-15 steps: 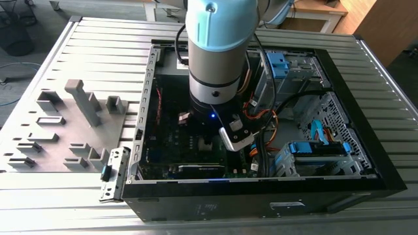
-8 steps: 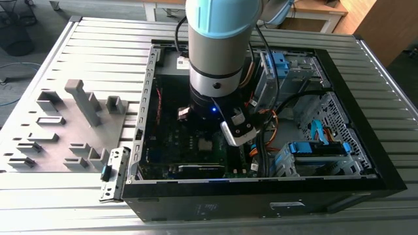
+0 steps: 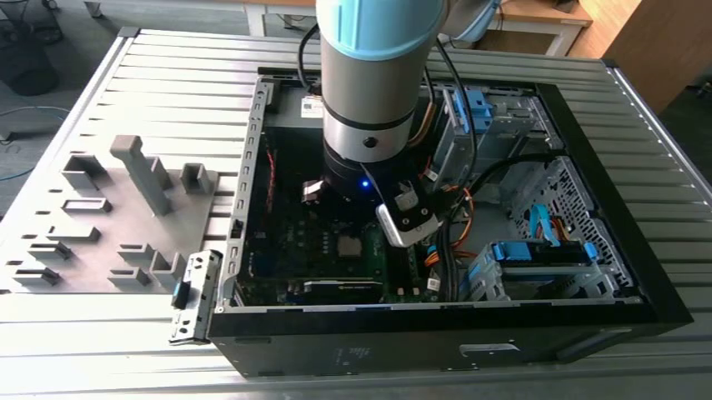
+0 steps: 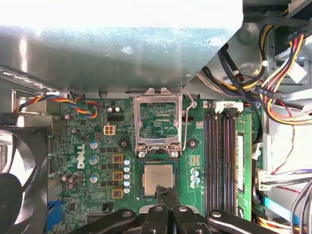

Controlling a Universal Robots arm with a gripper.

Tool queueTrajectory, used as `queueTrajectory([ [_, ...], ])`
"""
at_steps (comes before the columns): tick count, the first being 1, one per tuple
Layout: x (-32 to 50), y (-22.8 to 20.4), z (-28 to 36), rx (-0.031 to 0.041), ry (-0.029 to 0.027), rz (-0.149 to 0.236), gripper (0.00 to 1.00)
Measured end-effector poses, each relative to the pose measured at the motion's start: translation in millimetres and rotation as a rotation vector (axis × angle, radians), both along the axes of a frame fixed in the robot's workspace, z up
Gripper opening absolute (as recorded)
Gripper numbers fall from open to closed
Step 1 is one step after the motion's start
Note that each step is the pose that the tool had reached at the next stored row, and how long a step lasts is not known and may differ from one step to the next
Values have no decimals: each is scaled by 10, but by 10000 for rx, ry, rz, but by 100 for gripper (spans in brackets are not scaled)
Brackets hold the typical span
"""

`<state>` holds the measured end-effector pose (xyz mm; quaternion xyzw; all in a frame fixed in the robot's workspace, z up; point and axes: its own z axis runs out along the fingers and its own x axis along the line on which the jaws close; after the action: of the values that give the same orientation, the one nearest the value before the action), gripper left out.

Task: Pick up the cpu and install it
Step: 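Close the cpu cover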

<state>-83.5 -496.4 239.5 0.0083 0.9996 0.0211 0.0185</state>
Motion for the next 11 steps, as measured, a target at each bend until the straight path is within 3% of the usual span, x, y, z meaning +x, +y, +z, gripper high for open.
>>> queueTrajectory([
  [2,0,0,55,-1,0,0,11],
  [11,0,0,72,-2,1,0,11],
])
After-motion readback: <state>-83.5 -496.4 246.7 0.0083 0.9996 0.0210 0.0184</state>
